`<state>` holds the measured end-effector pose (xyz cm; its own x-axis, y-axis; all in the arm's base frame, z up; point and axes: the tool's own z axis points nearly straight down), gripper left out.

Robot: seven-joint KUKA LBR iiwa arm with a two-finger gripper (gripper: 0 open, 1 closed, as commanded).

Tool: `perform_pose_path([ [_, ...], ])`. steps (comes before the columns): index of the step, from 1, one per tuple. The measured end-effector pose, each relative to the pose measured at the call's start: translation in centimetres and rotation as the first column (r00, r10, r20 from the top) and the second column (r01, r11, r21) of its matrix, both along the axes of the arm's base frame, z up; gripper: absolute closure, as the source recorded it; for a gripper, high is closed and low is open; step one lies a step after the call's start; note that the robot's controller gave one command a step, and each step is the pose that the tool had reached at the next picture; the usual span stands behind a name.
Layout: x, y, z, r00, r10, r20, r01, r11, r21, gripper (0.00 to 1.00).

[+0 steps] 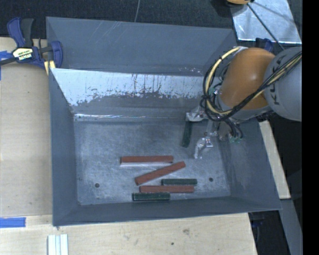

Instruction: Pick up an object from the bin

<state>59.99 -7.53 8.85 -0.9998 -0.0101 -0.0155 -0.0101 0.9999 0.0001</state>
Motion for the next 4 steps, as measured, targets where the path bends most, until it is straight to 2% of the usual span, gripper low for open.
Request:
perform_pose_path([
  [1, -1.8, 1.3, -0.1, 0.987, 0.162, 0.005, -0.162, 0.987, -0.008, 0.0],
  [2, -3.7, 7.5, -0.8, 0.997, 0.07, -0.013, -0.07, 0.998, 0.0, 1.0],
  [3, -3.6, 7.4, -0.8, 0.997, 0.071, -0.013, -0.071, 0.997, 0.0, 1.0],
  [4, -3.4, 6.6, 13.0, 0.996, 0.093, -0.011, -0.093, 0.996, -0.001, 1.0],
])
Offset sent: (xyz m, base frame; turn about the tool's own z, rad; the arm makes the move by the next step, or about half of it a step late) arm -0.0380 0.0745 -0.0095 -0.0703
